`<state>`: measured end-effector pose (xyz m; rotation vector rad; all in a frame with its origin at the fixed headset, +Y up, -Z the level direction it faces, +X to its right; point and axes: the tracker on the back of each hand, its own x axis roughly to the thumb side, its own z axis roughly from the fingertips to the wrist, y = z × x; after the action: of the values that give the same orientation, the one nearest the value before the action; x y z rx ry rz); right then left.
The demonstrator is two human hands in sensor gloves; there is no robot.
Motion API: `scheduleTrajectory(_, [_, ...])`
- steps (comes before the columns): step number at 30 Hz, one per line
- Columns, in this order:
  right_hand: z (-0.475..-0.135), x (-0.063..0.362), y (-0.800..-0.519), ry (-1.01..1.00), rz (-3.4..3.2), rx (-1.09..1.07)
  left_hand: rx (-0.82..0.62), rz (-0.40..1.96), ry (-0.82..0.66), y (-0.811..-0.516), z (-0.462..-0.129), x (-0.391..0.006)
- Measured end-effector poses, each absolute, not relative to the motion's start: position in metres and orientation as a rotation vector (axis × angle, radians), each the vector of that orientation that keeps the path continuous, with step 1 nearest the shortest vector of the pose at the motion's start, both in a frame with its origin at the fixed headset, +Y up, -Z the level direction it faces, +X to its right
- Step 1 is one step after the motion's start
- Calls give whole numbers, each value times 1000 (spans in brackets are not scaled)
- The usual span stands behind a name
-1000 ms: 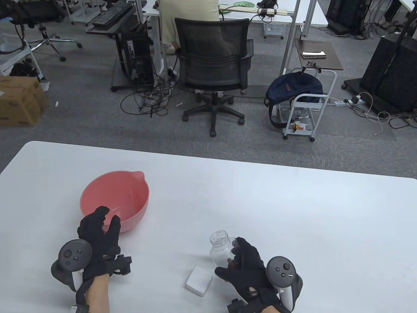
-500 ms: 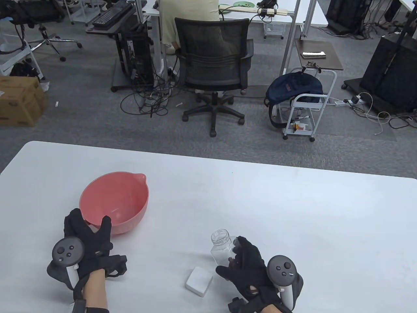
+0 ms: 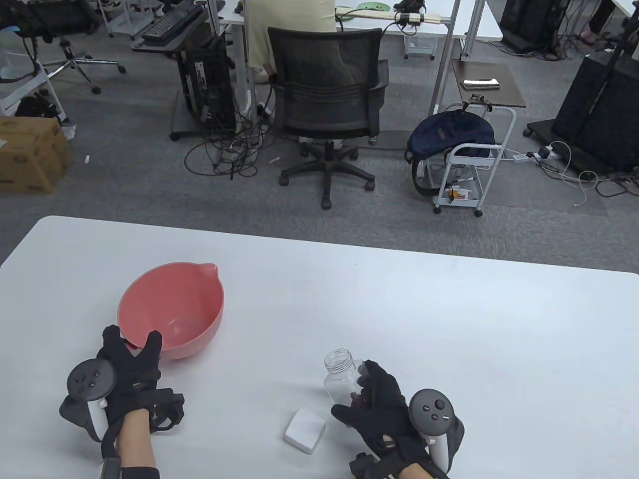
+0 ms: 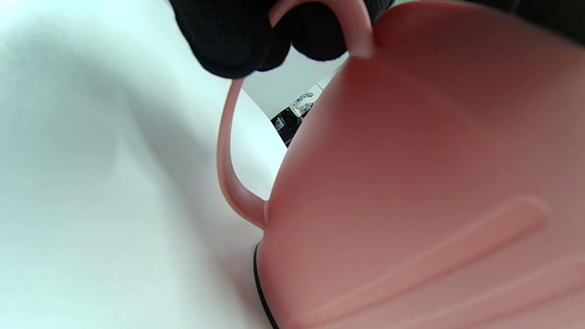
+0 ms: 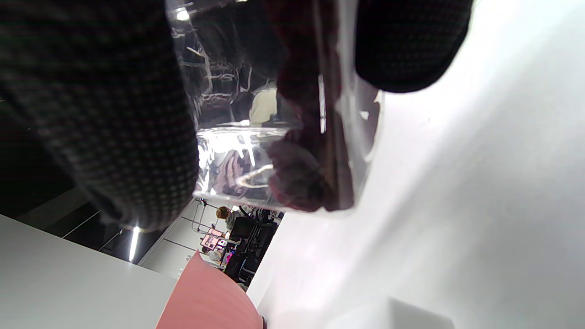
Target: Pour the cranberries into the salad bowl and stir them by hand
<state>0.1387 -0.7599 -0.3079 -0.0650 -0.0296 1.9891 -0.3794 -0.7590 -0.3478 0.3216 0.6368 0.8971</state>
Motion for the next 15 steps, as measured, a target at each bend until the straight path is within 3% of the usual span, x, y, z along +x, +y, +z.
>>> scheduleTrajectory(15, [-310,144,-758,-40,1970,-87,333,1138,693,-769,-350,-371])
